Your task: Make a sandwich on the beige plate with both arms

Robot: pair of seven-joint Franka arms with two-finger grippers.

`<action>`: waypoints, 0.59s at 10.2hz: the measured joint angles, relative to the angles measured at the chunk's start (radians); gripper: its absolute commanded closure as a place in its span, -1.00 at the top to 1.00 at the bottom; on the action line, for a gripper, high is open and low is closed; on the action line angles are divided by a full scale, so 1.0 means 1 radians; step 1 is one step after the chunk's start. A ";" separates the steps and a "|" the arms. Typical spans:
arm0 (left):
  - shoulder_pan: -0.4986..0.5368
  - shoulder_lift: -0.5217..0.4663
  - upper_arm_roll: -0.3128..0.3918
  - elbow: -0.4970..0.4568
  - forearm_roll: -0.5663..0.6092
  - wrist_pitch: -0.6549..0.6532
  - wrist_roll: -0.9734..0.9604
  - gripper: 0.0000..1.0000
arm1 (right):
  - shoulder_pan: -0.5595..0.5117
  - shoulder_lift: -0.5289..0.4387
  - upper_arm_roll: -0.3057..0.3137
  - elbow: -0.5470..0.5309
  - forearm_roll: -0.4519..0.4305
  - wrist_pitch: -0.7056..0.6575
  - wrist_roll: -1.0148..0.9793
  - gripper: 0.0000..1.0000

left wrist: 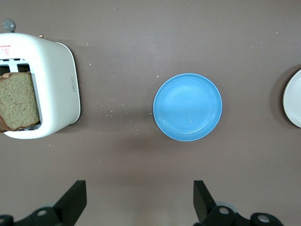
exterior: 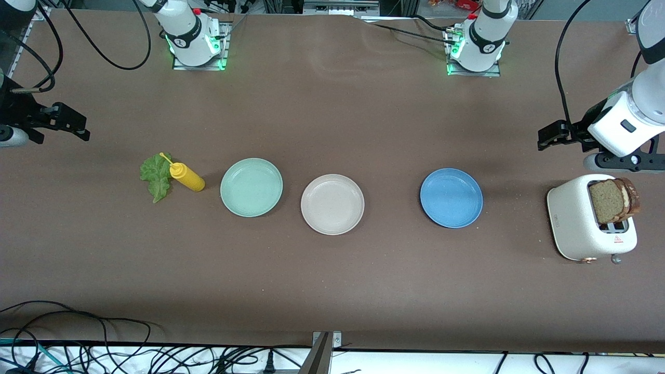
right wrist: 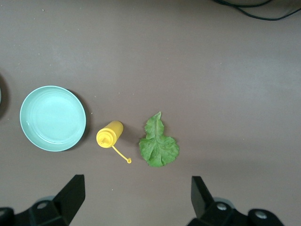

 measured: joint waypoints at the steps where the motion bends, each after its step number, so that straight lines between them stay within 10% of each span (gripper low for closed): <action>1: 0.000 0.002 0.000 0.000 0.000 0.000 0.000 1.00 | 0.000 0.000 0.000 0.000 0.000 0.000 0.000 1.00; 6: 0.000 0.012 0.000 0.000 0.025 0.000 0.000 1.00 | 0.000 0.000 0.000 0.000 0.000 0.000 0.000 1.00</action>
